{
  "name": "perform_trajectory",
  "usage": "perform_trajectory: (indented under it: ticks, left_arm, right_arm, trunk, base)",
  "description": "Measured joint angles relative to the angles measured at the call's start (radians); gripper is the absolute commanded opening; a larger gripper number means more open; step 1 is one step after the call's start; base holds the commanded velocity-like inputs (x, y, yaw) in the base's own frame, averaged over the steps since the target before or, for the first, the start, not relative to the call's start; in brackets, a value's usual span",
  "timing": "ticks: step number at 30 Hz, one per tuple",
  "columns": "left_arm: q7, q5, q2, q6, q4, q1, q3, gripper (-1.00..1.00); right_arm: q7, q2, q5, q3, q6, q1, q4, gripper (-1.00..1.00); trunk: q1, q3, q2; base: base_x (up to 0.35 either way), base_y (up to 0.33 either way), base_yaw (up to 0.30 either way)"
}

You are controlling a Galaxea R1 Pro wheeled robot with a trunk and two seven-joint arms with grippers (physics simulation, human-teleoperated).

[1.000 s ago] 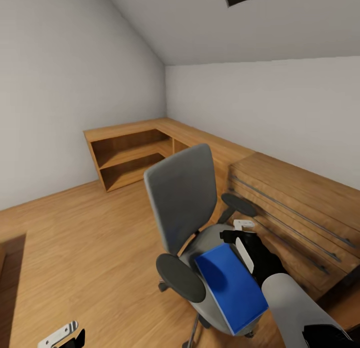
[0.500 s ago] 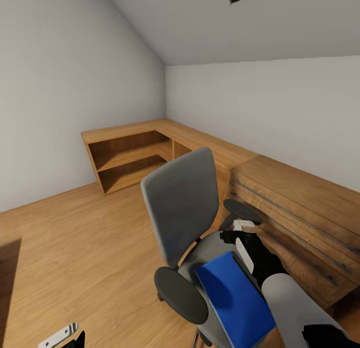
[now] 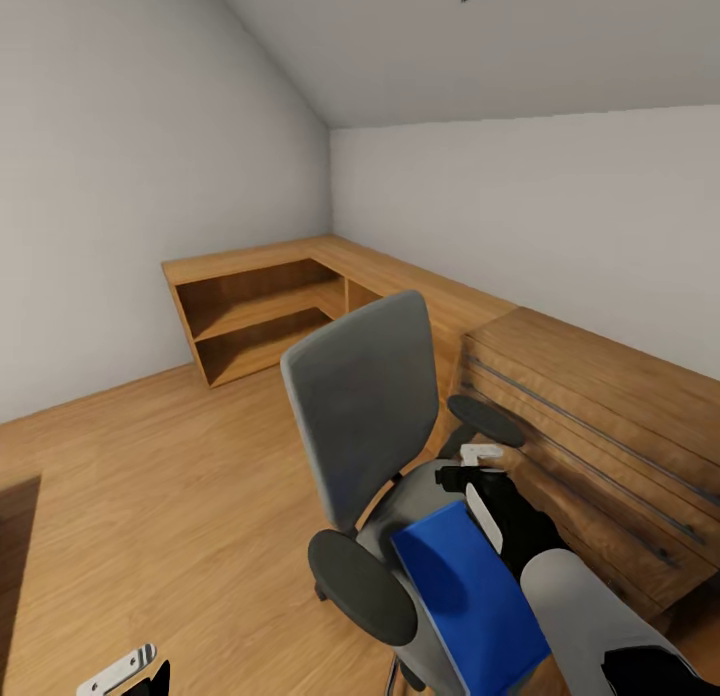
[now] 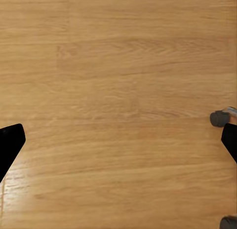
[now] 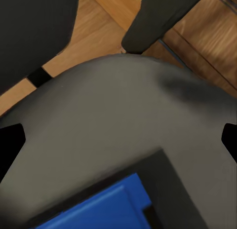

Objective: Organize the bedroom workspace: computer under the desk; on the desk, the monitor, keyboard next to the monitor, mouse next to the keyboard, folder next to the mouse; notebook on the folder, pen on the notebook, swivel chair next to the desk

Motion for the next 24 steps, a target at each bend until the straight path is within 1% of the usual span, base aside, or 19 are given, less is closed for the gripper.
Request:
perform_trajectory:
  ticks: [24]
  left_arm:
    - [0.001, 0.002, -0.001, 0.000, 0.001, 0.000, 0.000, 1.00]
  right_arm:
    - [-0.002, 0.000, 0.003, 0.007, -0.001, 0.000, 0.000, 1.00]
  trunk:
    - [0.092, -0.075, -0.168]
  base:
    - [0.000, 0.000, 0.000]
